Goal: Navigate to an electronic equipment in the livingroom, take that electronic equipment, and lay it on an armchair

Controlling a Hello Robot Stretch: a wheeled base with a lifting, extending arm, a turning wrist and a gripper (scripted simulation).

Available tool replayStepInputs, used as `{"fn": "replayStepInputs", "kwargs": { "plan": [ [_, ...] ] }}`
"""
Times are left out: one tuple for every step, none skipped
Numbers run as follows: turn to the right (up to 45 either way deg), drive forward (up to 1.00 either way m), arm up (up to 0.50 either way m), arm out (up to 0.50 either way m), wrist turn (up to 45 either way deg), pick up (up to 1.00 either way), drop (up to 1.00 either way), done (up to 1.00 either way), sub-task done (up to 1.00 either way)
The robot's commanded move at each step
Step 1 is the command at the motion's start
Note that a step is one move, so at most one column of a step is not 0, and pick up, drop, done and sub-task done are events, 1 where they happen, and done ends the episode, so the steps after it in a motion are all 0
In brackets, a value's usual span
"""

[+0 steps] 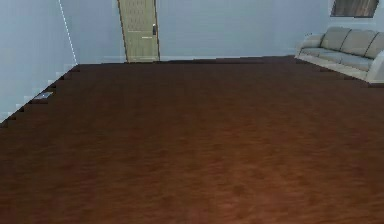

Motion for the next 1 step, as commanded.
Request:
{"fn": "replayStepInputs", "kwargs": {
  "plan": [
    [3.0,0.00,0.00,0.00,0.0,0.00,0.00,0.00,0.00]
  ]
}}
